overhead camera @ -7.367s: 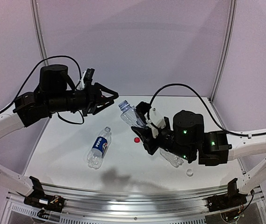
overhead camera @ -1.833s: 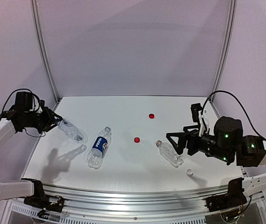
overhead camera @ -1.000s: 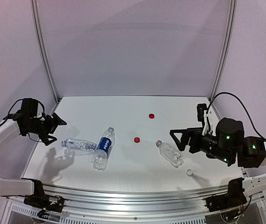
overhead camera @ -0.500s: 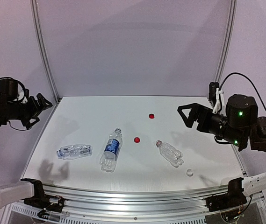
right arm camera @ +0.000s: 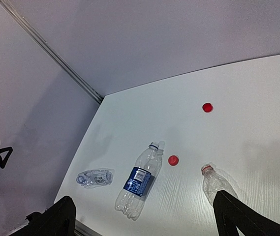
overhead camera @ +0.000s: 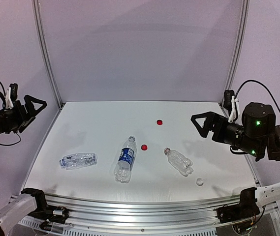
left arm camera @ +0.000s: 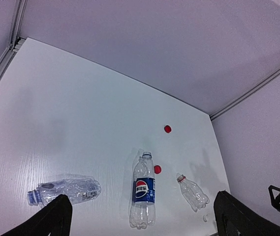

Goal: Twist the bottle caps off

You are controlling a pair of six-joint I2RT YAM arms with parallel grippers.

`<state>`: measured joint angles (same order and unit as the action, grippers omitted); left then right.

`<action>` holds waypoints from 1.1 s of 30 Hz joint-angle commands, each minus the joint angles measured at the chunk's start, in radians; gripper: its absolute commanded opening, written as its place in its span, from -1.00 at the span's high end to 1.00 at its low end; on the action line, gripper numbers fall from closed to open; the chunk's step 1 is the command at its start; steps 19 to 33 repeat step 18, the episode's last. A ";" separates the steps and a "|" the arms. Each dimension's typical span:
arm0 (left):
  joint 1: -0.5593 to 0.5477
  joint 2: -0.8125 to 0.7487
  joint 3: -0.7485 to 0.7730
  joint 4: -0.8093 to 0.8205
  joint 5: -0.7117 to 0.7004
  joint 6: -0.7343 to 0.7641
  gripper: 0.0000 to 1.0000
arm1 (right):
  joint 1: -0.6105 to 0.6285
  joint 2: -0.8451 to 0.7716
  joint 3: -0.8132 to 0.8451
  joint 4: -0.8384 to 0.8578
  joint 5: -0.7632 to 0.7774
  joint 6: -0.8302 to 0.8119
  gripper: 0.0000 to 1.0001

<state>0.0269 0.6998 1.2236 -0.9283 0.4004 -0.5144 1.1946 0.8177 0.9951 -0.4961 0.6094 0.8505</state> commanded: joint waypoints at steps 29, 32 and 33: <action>0.004 -0.005 -0.029 0.052 0.025 -0.005 -0.98 | -0.006 -0.012 -0.034 0.057 -0.038 -0.025 -0.99; 0.004 -0.005 -0.029 0.052 0.025 -0.005 -0.98 | -0.006 -0.012 -0.034 0.057 -0.038 -0.025 -0.99; 0.004 -0.005 -0.029 0.052 0.025 -0.005 -0.98 | -0.006 -0.012 -0.034 0.057 -0.038 -0.025 -0.99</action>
